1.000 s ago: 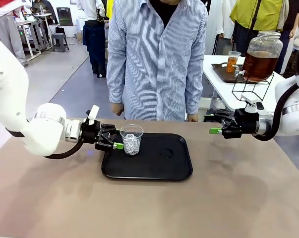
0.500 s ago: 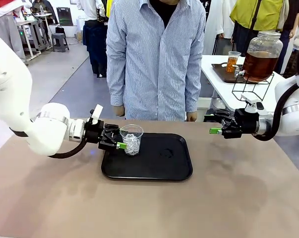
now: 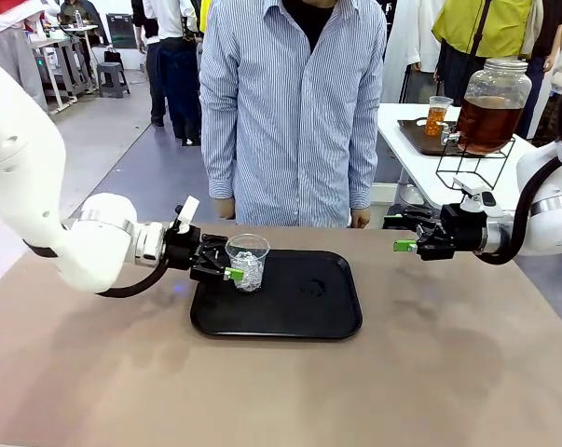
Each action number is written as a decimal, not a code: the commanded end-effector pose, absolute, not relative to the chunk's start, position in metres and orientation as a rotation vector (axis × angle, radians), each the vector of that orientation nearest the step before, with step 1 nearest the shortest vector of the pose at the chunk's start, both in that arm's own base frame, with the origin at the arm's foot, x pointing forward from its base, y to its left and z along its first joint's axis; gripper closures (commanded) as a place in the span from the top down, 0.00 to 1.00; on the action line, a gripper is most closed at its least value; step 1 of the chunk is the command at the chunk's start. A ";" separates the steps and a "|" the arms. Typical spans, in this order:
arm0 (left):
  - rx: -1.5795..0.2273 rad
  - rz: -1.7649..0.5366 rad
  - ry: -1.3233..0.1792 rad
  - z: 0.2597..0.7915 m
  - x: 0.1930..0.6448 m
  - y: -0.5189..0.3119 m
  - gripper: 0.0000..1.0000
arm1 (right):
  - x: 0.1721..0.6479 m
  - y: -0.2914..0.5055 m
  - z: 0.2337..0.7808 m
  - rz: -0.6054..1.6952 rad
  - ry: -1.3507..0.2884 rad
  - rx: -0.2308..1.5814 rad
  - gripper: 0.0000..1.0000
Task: Pour the drink into the iced cup.
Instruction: Pick up the iced cup indicated by the human and present it to them, then open the gripper to release the iced cup you were holding.
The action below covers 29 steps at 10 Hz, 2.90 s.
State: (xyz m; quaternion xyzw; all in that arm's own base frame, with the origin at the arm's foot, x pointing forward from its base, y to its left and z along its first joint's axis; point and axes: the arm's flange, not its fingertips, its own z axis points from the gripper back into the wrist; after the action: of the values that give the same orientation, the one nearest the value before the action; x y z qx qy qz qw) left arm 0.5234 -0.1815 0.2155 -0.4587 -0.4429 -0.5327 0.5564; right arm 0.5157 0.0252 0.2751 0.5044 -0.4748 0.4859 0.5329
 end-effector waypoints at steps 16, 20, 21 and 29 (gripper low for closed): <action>-1.099 -1.254 -1.120 0.254 0.524 -0.211 0.60 | 0.517 0.027 0.278 1.162 -1.128 1.201 1.00; -1.146 -1.170 -1.126 0.335 0.550 -0.241 0.60 | 0.517 0.027 0.278 1.162 -1.128 1.201 1.00; -1.119 -1.156 -1.111 0.348 0.559 -0.248 0.60 | 0.517 0.027 0.278 1.162 -1.128 1.201 1.00; -1.117 -1.175 -1.103 0.362 0.561 -0.248 0.60 | 0.517 0.027 0.278 1.162 -1.128 1.201 1.00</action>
State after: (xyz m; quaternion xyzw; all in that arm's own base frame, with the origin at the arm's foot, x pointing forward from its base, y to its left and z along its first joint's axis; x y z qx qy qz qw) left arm 0.5608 -0.2478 0.3582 -0.4726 -0.4648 -0.4977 0.5594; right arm 0.5158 0.0253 0.2752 0.5044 -0.4748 0.4859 0.5328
